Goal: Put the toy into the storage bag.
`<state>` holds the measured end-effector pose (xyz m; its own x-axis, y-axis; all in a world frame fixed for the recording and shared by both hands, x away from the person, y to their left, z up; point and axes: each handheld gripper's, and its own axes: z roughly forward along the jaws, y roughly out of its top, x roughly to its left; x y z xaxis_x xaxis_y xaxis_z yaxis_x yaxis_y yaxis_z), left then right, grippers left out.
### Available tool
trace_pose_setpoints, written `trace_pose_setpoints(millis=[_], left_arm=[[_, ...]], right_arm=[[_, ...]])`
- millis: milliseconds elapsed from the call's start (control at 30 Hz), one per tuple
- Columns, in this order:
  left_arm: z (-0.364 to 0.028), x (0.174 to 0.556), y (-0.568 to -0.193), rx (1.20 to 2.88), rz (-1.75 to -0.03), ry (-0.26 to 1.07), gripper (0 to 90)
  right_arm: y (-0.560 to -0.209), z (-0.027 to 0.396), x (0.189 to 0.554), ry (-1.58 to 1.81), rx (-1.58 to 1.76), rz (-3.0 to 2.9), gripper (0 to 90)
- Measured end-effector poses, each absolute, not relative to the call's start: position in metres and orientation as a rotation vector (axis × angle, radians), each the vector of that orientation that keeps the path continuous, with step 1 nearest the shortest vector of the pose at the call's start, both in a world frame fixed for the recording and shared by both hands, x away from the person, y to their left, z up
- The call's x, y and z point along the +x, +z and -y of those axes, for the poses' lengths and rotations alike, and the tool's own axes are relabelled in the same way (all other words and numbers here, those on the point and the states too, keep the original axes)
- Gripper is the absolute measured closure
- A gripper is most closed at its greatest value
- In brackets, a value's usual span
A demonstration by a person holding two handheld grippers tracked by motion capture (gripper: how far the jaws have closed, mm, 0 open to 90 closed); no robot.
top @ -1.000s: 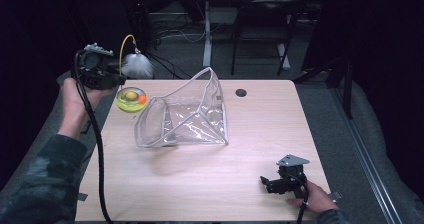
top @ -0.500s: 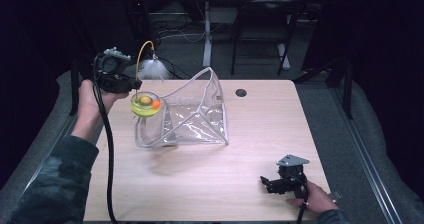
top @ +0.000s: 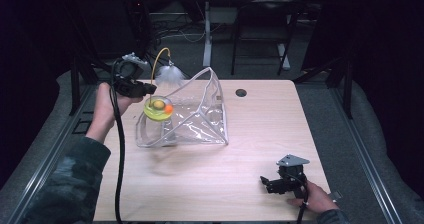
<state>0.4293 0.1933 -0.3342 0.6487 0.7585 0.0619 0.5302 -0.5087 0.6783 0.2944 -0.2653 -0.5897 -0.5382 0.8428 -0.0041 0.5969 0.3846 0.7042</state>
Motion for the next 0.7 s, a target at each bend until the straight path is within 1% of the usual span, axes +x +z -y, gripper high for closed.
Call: trace_pose_setpoints(millis=[167,200,267,700], left_arm=[[-0.186,0.433,-0.346,2.261,-0.999,0.438,88.0],[-0.185,0.434,-0.348,2.264,-0.999,0.433,88.0],[-0.182,0.436,-0.352,2.273,-1.000,0.420,88.0],[-0.168,0.446,-0.384,2.346,-0.988,0.409,88.0]], right_arm=[[-0.589,0.265,0.294,0.938,1.255,-2.289,0.0],[-0.591,0.263,0.294,0.991,1.274,-2.264,0.0],[-0.591,0.263,0.294,0.992,1.275,-2.263,0.0],[-0.591,0.263,0.294,0.991,1.274,-2.264,0.0]])
